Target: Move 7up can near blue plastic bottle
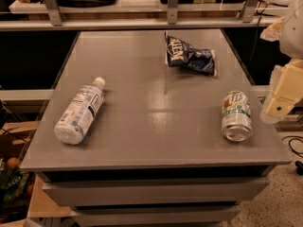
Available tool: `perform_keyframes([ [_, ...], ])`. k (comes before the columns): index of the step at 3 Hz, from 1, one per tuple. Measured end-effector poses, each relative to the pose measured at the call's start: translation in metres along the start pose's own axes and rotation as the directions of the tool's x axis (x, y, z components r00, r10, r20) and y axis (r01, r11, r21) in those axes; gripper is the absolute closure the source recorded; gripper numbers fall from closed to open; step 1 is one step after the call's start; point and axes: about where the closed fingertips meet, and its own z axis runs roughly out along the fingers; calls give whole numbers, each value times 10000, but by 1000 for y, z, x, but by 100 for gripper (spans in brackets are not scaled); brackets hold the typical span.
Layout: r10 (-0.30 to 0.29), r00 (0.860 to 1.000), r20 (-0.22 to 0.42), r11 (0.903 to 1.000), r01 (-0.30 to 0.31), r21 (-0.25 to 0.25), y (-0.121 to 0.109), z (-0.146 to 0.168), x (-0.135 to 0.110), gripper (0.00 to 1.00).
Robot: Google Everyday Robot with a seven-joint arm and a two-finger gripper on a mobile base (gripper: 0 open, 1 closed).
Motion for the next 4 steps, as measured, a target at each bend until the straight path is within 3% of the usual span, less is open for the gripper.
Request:
perform_keyframes([
  [1, 0, 10000, 1, 10000, 0, 2, 0, 0, 0, 0],
  [2, 561, 9984, -121, 9984, -562, -80, 0, 1, -1, 0],
  [3, 1838, 9820, -434, 9815, -1857, -469, 1, 18, 0, 0],
  [4, 3589, 9309, -678, 9283, -3636, -784, 2, 35, 3, 0],
])
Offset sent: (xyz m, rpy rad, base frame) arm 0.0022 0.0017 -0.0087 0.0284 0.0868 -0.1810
